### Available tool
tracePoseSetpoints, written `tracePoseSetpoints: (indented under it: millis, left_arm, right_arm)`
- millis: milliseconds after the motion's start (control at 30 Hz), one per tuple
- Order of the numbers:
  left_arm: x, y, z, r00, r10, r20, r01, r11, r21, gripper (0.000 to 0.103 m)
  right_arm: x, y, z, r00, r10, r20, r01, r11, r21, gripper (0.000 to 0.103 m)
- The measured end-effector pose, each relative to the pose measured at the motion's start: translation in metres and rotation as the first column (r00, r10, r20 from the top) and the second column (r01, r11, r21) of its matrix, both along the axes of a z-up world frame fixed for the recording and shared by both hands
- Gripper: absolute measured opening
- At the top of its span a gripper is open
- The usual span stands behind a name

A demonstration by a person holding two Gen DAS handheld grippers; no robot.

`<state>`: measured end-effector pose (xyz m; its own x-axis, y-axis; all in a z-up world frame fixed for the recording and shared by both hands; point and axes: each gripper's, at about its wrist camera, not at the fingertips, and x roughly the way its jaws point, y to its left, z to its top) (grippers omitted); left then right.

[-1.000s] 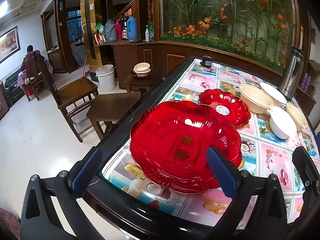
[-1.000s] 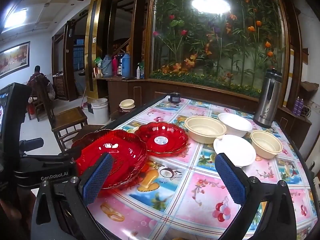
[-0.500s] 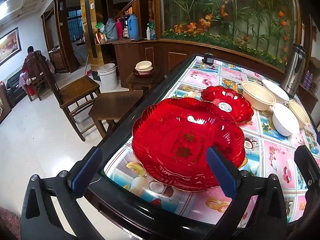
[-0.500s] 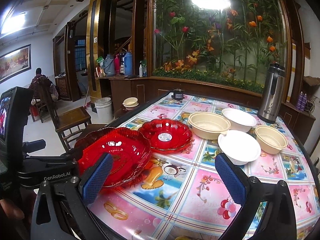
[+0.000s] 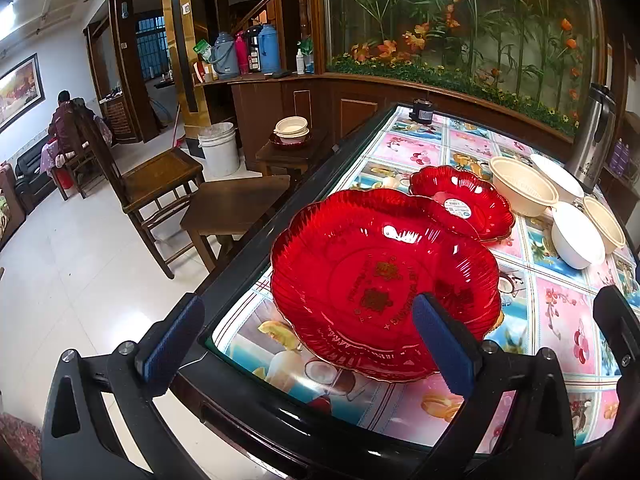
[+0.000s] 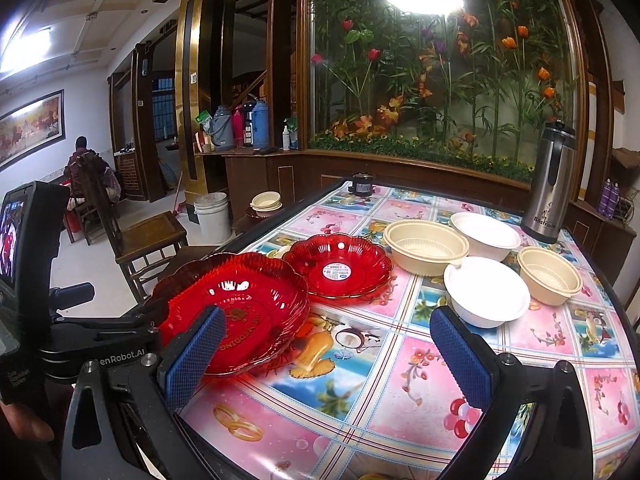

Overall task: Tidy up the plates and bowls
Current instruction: 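Move the left gripper toward the stack of large red scalloped plates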

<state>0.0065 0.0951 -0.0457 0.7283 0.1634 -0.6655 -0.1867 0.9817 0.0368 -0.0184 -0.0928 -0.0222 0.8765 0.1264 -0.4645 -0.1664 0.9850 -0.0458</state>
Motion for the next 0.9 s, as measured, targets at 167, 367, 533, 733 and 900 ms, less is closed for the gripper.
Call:
tracePoseSetpoints:
  millis: [167, 367, 533, 733, 900]
  left_arm:
    - [0.001, 0.001, -0.002, 1.000, 0.003, -0.003, -0.003, 1.000, 0.000, 0.103]
    - [0.002, 0.004, -0.005, 1.000, 0.009, -0.010, -0.010, 1.000, -0.002, 0.103]
    - [0.003, 0.008, -0.006, 1.000, 0.016, -0.014, -0.016, 1.000, -0.005, 0.103]
    - [0.004, 0.014, -0.007, 0.999, 0.024, -0.021, -0.024, 1.000, -0.008, 0.103]
    - [0.007, 0.017, -0.008, 0.999, 0.029, -0.028, -0.029, 1.000, -0.010, 0.103]
  right_arm:
    - [0.001, 0.000, -0.002, 1.000, 0.001, -0.004, -0.001, 1.000, 0.001, 0.102]
    - [0.003, 0.002, -0.003, 1.000, 0.002, -0.015, -0.002, 1.000, 0.002, 0.102]
    - [0.006, 0.006, -0.002, 1.000, 0.007, -0.016, -0.007, 1.000, 0.002, 0.102]
    - [0.012, 0.011, -0.001, 1.000, 0.017, -0.020, -0.017, 1.000, 0.000, 0.102]
    - [0.017, 0.015, 0.000, 1.000, 0.021, -0.022, -0.021, 1.000, -0.004, 0.102]
